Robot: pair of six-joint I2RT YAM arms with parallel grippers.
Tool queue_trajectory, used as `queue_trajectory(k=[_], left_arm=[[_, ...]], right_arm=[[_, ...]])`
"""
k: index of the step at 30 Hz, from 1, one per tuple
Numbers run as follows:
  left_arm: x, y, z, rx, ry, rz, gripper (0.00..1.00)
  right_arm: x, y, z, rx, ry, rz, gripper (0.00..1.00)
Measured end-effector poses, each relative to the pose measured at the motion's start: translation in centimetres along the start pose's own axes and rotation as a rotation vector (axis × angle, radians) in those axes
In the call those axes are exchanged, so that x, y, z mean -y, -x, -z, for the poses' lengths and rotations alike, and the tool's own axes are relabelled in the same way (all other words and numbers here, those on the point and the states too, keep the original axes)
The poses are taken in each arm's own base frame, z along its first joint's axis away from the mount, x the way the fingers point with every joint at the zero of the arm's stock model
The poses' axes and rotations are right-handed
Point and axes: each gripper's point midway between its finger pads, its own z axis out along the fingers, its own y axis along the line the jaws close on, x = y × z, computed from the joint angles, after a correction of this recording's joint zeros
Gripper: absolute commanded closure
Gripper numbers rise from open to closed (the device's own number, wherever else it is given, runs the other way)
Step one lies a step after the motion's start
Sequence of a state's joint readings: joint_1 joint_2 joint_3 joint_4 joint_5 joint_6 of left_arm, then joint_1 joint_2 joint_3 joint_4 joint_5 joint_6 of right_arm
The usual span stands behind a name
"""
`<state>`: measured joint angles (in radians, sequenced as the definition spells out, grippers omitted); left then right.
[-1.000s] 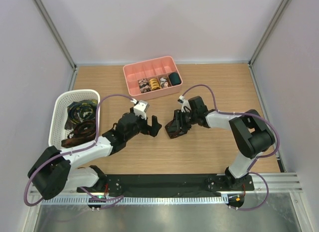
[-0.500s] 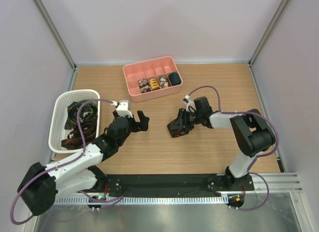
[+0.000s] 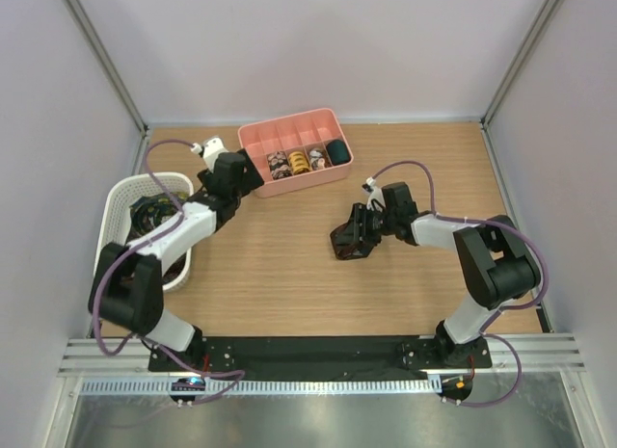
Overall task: Roll the ties
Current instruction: Place the rolled tie into the container
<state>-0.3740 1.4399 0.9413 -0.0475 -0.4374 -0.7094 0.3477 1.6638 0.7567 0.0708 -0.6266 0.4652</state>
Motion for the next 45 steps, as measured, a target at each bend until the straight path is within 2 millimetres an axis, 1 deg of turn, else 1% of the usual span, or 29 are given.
queue_trajectory(k=[4,6,9,10,11,12,13,15,16,17,19,22,25,27,30,33,36,39,42,45], left_arm=[[0.8,-1.3,-3.9,-0.065,0.038,-0.047,0.19],[0.9,-2.0,-5.5,-0.093,0.058,-0.07,0.23],[0.5,-3.2,-7.2,-0.129,0.083,-0.096,0.34],[0.2,-3.5,-7.6,-0.141,0.094,-0.106,0.44],[0.1,-3.7,-8.1,-0.148,0.101,-0.113,0.51],[0.0,-3.7,-8.5,-0.153,0.107,-0.124,0.56],[-0.1,-3.7,-8.8,-0.157,0.108,-0.14,0.65],[0.2,-3.5,-9.3,-0.156,0.1,-0.152,0.78],[0.4,-3.5,-9.5,-0.155,0.091,-0.156,0.94],[0.7,-3.5,-9.7,-0.155,0.078,-0.154,1.0],[1.1,-3.5,-9.8,-0.156,0.063,-0.163,1.0],[1.2,-3.5,-9.8,-0.161,0.048,-0.164,1.0],[1.5,-3.7,-9.9,-0.171,0.021,-0.174,1.0],[1.7,-3.7,-10.0,-0.173,-0.013,-0.168,1.0],[2.0,-4.0,-9.6,-0.179,-0.069,-0.164,1.0],[2.6,-4.8,-8.7,-0.195,-0.126,-0.175,1.0],[3.5,-6.1,-7.1,-0.227,-0.187,-0.21,1.0],[5.0,-8.0,-5.1,-0.274,-0.262,-0.248,1.0],[6.5,-9.5,-3.6,-0.319,-0.323,-0.267,1.0],[7.5,-10.7,-2.4,-0.356,-0.355,-0.264,1.0]], right_arm=[[0.0,0.2,0.1,0.006,-0.005,0.007,0.99],[0.0,0.2,0.2,0.006,-0.007,0.009,0.99],[-0.2,0.3,0.3,0.01,-0.008,0.015,0.99],[-0.2,0.3,0.4,0.012,-0.008,0.018,0.99],[-0.3,0.4,0.5,0.015,-0.009,0.022,0.99],[-0.3,0.5,0.6,0.018,-0.01,0.025,0.99],[-0.4,0.5,0.7,0.021,-0.011,0.027,0.99],[-0.5,0.7,0.9,0.027,-0.013,0.03,0.99],[-0.6,0.8,1.1,0.031,-0.014,0.031,0.99],[-0.7,0.9,1.3,0.036,-0.016,0.031,0.99],[-0.7,1.3,1.7,0.05,-0.018,0.032,0.99],[-0.4,2.6,2.8,0.09,-0.023,0.023,0.99],[0.2,4.2,4.5,0.141,-0.034,0.0,0.99],[0.6,5.7,5.9,0.182,-0.047,-0.017,0.99],[0.7,7.7,7.8,0.228,-0.067,-0.018,0.99],[0.4,9.4,9.4,0.276,-0.078,-0.005,0.99],[0.1,10.3,10.5,0.297,-0.093,-0.003,0.99],[-0.1,10.9,11.1,0.296,-0.115,0.0,0.99],[-0.4,11.2,11.5,0.292,-0.126,-0.002,0.99],[-0.8,11.5,11.9,0.29,-0.13,-0.003,0.99]])
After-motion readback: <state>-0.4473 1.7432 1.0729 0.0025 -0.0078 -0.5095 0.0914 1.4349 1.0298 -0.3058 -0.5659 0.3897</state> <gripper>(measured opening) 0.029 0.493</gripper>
